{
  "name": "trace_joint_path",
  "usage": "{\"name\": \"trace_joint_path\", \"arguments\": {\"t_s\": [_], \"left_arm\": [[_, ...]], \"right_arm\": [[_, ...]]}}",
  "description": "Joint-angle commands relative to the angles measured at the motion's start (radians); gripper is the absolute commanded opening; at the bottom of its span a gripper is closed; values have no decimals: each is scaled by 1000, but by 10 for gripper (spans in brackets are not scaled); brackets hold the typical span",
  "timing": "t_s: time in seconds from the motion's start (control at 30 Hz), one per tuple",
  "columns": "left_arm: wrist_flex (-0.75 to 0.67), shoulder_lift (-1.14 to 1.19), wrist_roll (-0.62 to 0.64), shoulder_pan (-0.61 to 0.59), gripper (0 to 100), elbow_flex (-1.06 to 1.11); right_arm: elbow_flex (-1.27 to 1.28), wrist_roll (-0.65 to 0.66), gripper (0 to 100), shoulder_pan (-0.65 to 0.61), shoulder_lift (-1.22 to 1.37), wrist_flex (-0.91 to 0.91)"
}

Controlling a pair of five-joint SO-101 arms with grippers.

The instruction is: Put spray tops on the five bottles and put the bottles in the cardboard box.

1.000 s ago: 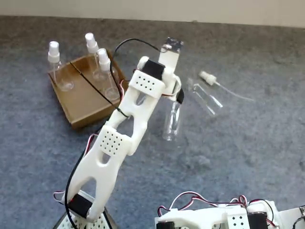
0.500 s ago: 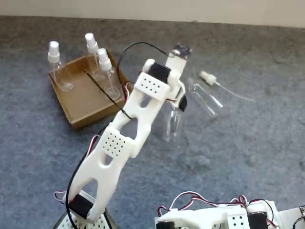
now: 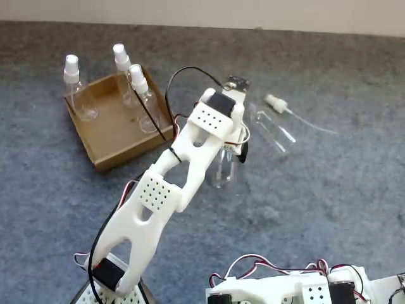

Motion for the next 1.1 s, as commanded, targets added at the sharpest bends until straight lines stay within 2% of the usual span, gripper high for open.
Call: {"name": "trace_joint_path", "arguments": {"t_s": [0.0, 0.07, 0.27, 0.5, 0.77, 0.87, 1.07], "left_arm": [[9, -18, 15, 10, 252, -13], [9, -21, 15, 7, 245, -13], [8, -22, 6, 13, 120, -15], [9, -38, -49, 5, 137, -25], [12, -206, -49, 4, 136, -94], [14, -277, -49, 2, 136, -94], [17, -437, -54, 1, 136, -91]], "right_arm": [[170, 11, 9, 5, -13, 10], [170, 11, 9, 5, -13, 10], [170, 11, 9, 4, -13, 10], [170, 11, 9, 4, -13, 10], [170, 11, 9, 1, -13, 10], [170, 11, 9, -59, -13, 10], [170, 11, 9, -265, -13, 10]]}}
